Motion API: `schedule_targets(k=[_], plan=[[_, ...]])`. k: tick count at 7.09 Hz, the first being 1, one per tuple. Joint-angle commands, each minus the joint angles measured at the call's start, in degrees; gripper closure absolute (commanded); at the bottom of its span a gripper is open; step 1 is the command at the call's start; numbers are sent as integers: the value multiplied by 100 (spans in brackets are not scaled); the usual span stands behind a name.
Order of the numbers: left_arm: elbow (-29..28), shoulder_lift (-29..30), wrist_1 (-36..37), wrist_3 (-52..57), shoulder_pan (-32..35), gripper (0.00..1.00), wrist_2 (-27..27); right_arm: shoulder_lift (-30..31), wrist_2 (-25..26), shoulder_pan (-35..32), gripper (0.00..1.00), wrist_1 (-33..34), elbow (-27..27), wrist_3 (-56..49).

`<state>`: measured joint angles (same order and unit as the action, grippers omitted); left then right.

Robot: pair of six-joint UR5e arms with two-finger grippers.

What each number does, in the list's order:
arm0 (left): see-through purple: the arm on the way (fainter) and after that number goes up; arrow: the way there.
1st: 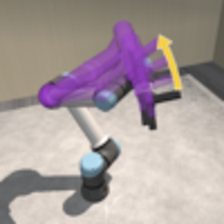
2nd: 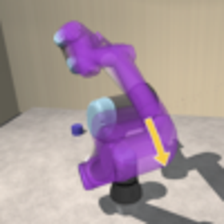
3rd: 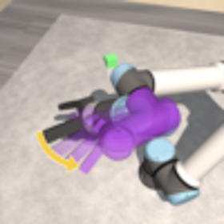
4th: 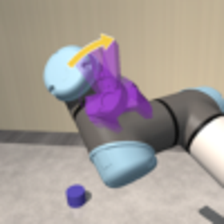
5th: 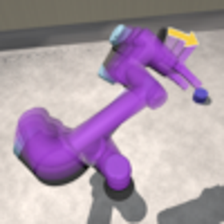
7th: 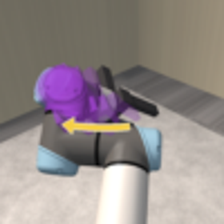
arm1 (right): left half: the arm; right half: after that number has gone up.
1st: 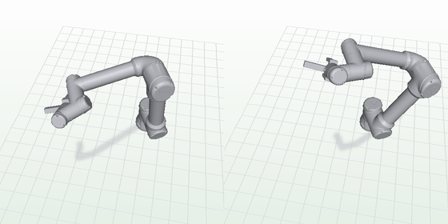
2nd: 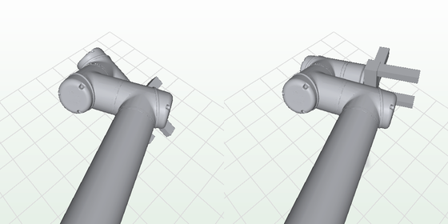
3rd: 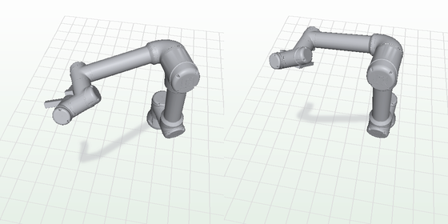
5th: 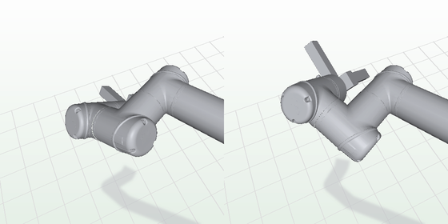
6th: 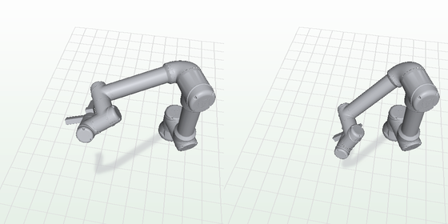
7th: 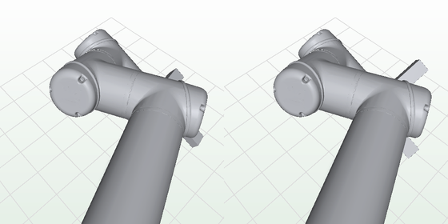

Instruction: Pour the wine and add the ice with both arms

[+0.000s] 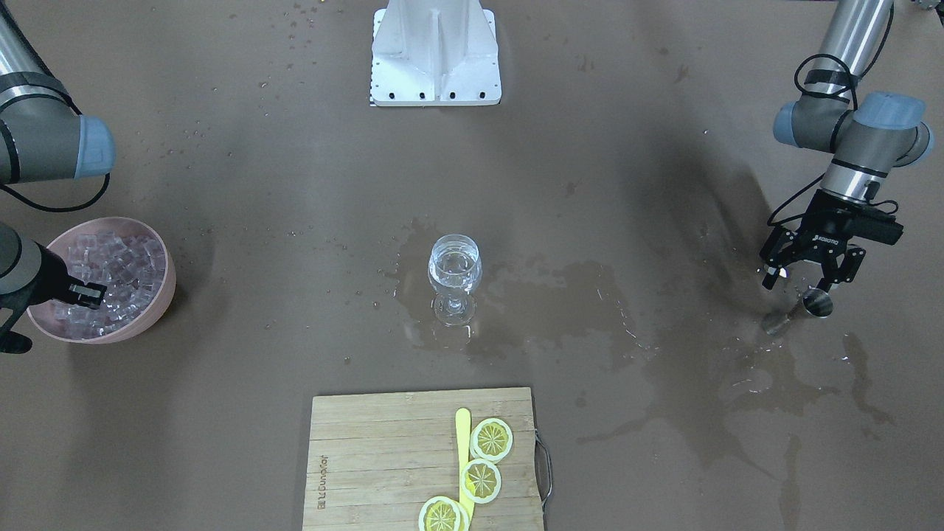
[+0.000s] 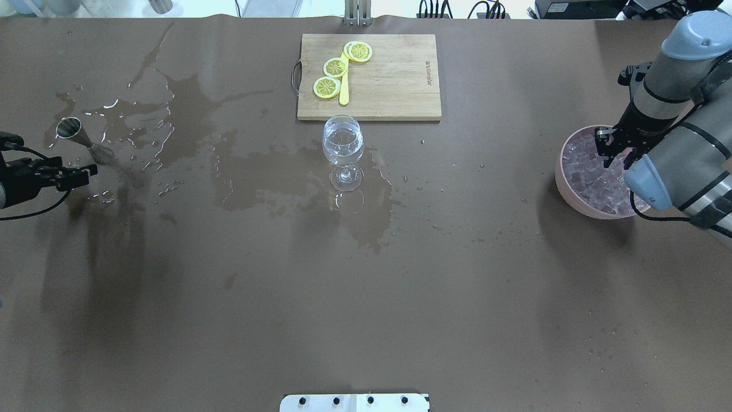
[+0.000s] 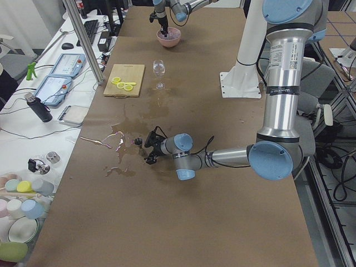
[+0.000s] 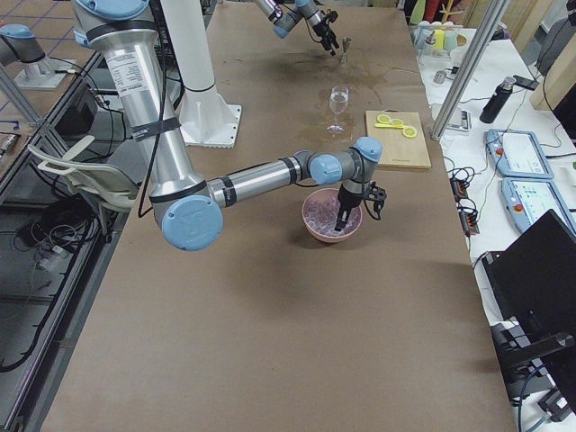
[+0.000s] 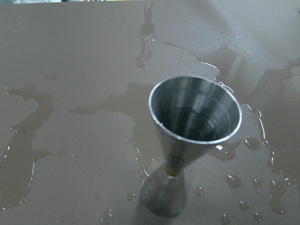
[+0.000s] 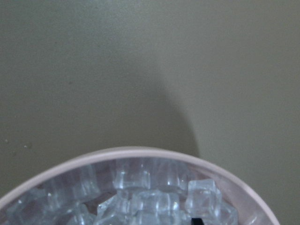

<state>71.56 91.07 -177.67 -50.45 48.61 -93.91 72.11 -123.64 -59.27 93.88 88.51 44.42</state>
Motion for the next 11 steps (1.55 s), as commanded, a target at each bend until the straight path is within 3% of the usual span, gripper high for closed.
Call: schedule_targets(k=[1,3,6,7,9,11], plan=[[-10,7,-83,0,-44,5,267,-47,-2,-14,56,7,43,49],[-63,60,-145,9,-158,6,522,-56,-3,-93,56,7,61,58],[-89,112,-145,18,-334,7,830,-39,15,-102,37,104,61,58],[-90,130,-145,26,-335,8,900,-48,41,-93,37,104,52,58],[-116,182,-145,53,-335,11,910,-205,50,-93,51,356,43,58],[-142,191,-145,79,-343,12,918,-232,216,-102,53,464,44,49]])
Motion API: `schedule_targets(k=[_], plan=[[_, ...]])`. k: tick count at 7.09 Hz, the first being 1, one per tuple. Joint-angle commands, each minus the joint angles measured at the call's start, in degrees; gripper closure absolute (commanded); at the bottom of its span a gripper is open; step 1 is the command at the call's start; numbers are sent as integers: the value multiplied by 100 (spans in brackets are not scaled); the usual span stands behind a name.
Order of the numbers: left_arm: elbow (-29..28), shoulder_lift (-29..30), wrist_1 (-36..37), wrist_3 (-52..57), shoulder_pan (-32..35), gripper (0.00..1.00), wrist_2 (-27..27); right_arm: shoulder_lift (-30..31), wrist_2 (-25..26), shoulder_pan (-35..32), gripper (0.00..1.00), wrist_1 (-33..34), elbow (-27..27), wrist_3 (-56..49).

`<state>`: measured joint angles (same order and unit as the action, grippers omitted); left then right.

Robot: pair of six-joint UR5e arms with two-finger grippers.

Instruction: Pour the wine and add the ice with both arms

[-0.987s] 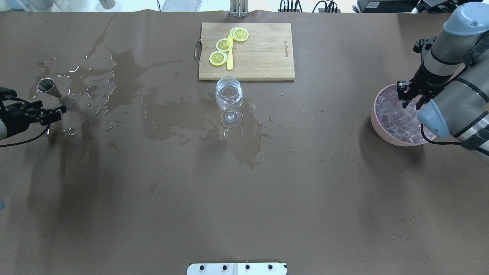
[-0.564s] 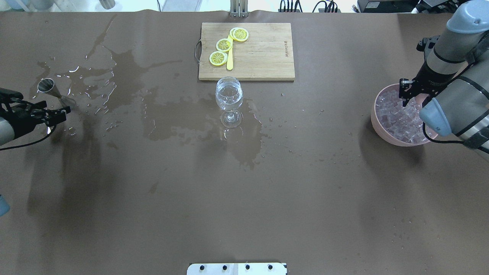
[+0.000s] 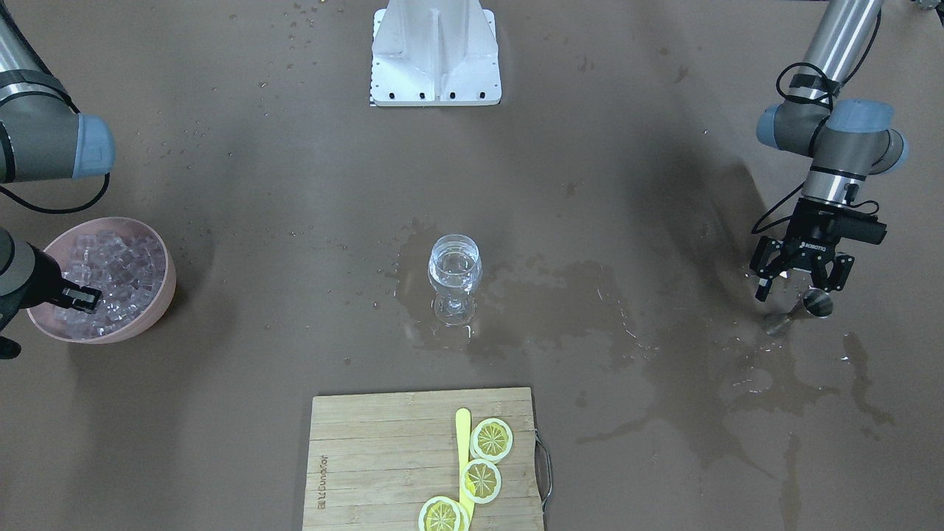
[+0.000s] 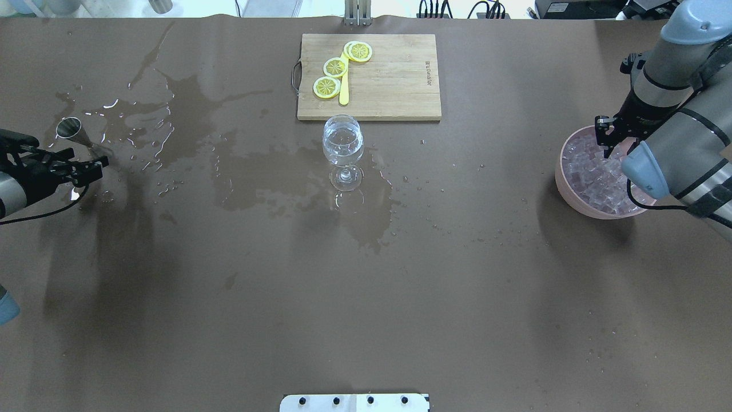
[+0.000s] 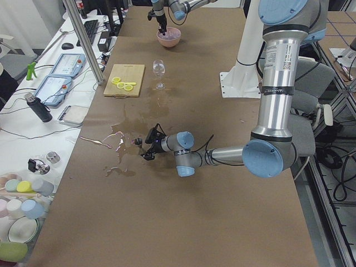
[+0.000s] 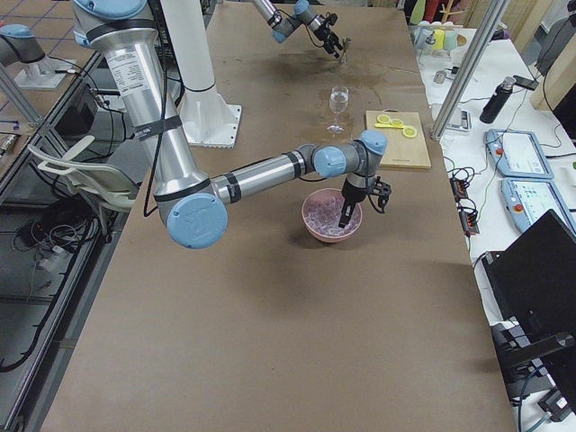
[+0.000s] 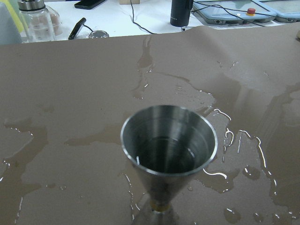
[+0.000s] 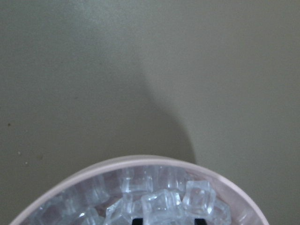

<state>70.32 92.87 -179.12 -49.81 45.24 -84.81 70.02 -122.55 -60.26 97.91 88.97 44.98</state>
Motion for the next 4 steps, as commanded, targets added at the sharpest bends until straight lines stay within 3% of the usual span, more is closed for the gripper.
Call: schedule_targets(k=[1,4], plan=[[-18,46,0,15,2,12,8,-24,126,14,52,62,-20,-7],[-18,108,26,33,2,15,122,-94,135,66,49,62,-20,-7]])
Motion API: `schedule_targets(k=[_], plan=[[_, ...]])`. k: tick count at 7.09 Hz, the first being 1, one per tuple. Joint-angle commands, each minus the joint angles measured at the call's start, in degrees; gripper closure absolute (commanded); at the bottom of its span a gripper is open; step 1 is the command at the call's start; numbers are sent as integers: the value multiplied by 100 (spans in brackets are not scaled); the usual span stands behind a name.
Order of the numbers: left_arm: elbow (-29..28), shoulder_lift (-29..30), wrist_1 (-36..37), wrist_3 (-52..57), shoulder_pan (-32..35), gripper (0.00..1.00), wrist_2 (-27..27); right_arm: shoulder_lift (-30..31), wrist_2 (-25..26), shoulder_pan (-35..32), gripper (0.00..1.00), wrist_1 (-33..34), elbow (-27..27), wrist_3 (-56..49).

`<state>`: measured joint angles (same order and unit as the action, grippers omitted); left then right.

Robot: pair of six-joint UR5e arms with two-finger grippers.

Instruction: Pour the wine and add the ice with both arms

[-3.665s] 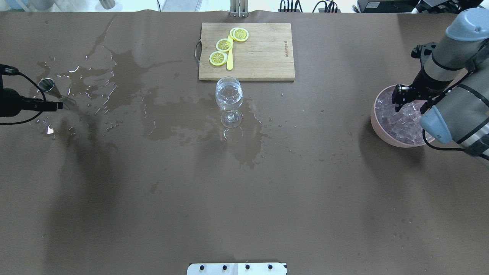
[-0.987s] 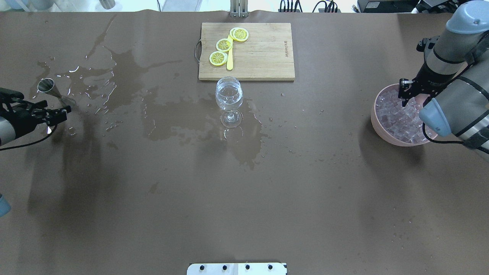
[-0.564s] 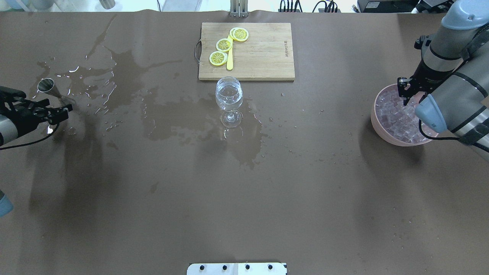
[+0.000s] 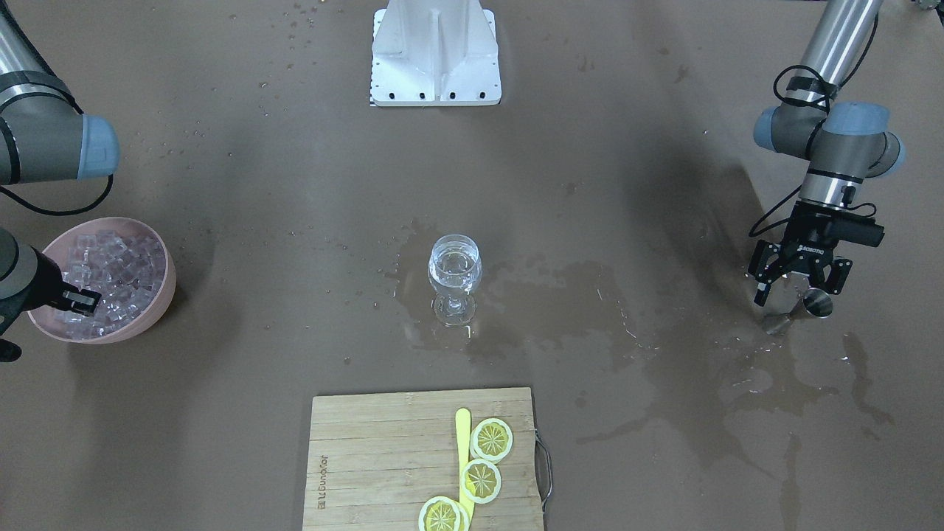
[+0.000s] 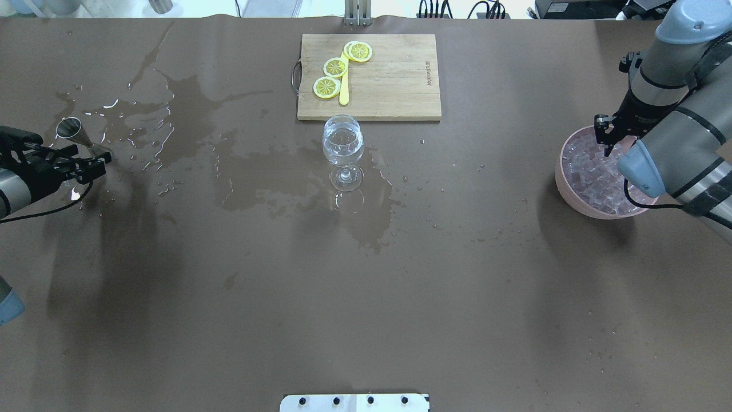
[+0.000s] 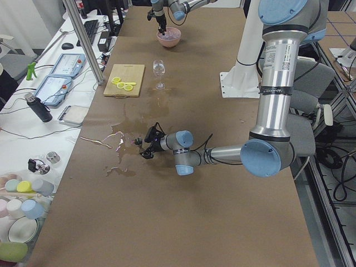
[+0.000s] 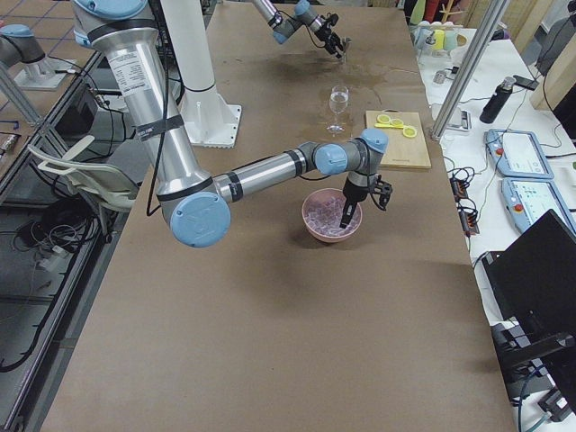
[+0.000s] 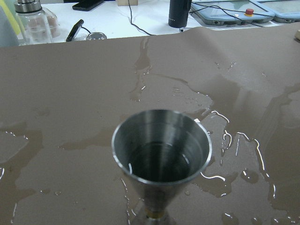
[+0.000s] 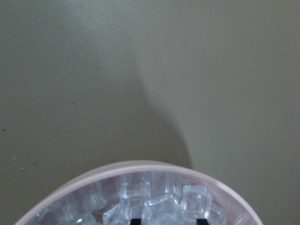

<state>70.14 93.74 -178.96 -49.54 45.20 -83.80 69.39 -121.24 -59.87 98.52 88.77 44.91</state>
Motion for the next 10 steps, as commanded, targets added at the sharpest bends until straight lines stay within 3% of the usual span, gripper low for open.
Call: schedule_targets(k=[1,7,10], plan=[[0,22,19,15,6,16,21,-31,65,36,49,1,-9,0],[-132,101,2,446,15,19,109,22,180,89,50,1,-9,0],[-123,110,2,428,41,24,144,22,215,124,61,10,-9,0]])
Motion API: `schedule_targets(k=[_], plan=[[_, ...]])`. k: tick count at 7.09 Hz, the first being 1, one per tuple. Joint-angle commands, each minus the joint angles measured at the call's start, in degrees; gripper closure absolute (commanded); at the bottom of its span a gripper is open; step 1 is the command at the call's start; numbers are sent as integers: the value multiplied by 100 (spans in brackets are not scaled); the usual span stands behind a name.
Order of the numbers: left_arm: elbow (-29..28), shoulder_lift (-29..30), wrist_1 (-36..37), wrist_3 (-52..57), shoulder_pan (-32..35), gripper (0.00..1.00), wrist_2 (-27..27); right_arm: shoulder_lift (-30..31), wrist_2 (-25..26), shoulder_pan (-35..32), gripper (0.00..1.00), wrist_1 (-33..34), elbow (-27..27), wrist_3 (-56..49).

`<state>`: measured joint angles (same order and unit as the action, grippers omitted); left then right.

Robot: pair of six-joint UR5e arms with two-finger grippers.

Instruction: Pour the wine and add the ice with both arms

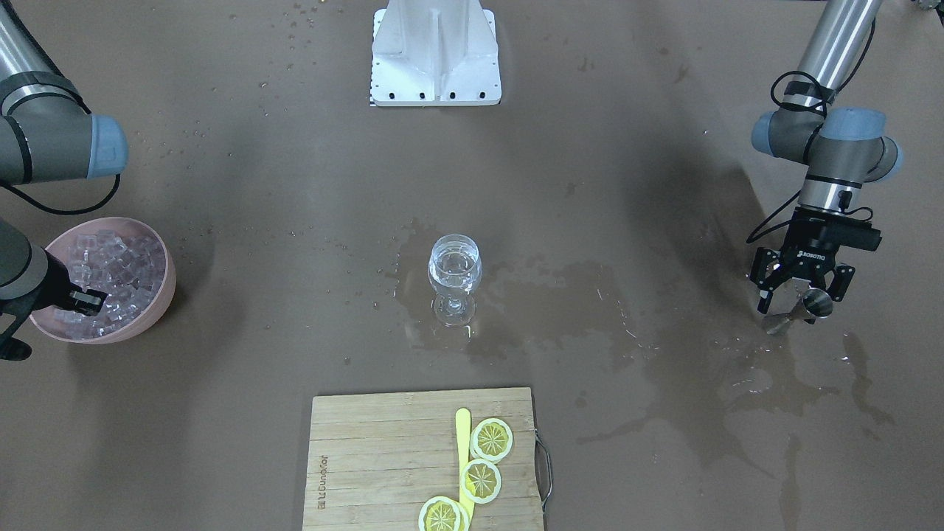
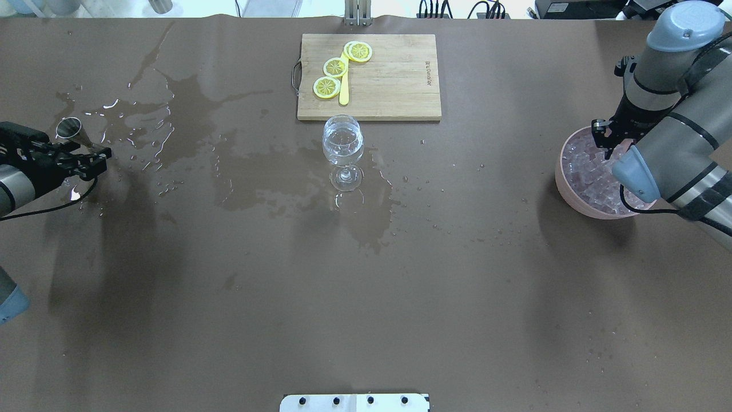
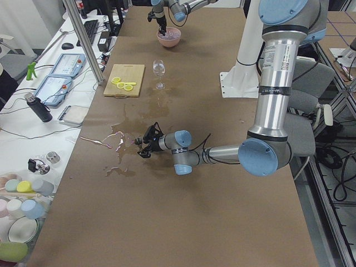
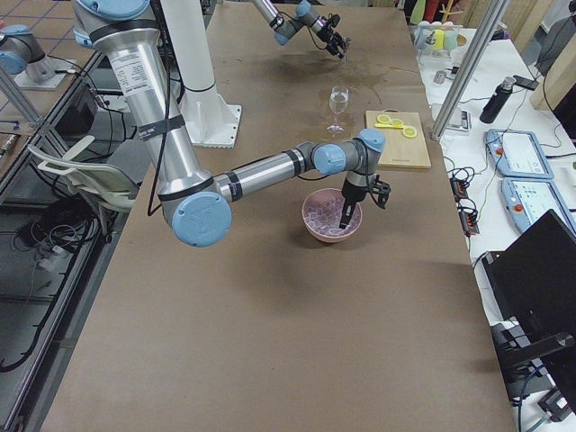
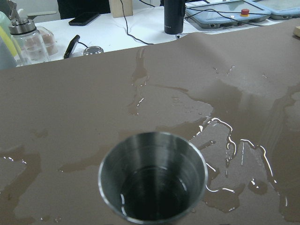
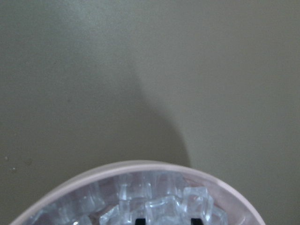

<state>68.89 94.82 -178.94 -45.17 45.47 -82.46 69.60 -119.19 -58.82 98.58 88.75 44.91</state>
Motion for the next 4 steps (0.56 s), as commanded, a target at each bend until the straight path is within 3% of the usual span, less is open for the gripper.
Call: schedule_targets(k=[1,4], plan=[[-7,1,0,-18,50,27,20,1,36,37,62,3,2,0],[-8,27,9,-62,68,37,55,1,63,28,62,12,11,9]])
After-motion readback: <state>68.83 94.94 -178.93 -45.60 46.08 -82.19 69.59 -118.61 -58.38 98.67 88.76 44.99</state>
